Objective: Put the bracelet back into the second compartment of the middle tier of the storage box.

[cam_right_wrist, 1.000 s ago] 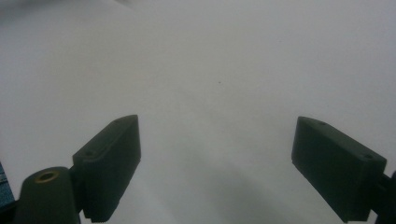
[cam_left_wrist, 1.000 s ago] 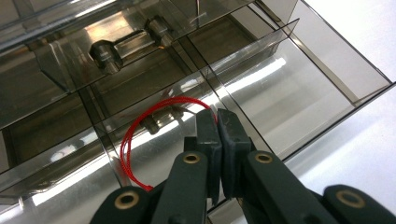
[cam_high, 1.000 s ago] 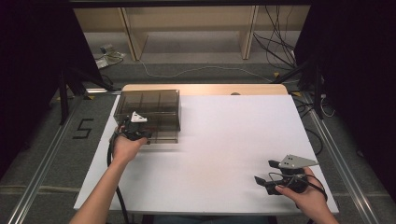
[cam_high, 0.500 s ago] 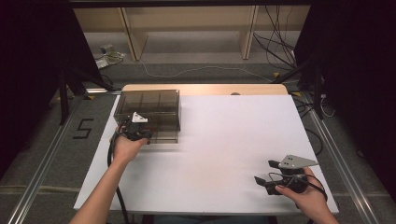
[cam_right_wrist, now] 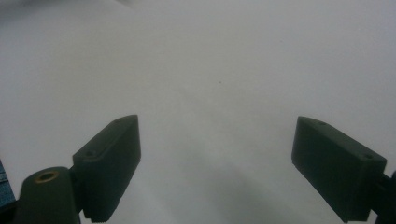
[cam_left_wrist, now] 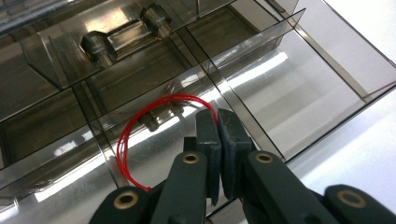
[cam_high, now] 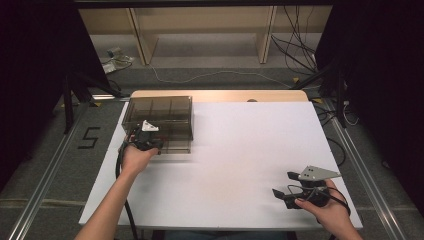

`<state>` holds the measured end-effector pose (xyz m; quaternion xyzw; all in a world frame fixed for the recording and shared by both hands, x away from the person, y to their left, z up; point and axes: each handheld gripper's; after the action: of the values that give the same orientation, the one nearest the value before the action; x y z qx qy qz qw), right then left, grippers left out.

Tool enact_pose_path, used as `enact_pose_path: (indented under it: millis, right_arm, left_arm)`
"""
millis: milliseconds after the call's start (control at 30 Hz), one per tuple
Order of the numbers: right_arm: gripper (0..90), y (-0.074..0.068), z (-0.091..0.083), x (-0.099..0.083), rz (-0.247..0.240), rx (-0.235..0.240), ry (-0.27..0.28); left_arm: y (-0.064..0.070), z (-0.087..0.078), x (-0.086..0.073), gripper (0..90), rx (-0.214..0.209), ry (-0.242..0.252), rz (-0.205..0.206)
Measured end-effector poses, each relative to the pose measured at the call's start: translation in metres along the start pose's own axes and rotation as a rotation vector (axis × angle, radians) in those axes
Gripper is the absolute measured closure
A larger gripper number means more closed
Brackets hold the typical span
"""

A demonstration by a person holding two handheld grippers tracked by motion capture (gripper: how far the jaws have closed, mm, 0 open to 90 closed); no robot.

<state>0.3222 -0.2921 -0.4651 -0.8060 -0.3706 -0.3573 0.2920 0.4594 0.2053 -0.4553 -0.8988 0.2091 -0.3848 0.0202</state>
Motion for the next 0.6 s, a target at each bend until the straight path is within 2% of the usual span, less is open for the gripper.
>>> enact_pose_path:
  millis: [600]
  right_arm:
    - [16.3, -0.0001, -0.0001, 0.0, 0.001, 0.0, 0.001]
  left_arm:
    - [0.001, 0.0038, 0.0016, 86.9, -0.001, -0.001, -0.007]
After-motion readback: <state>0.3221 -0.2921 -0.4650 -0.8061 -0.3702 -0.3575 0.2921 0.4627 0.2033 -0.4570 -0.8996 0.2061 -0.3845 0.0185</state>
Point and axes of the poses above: each handheld gripper's, and its own axes: z roughly forward along the jaws, x roughly out of its top, y roughly to its right, and after that the axes turned 14 degrees about x, right-handed
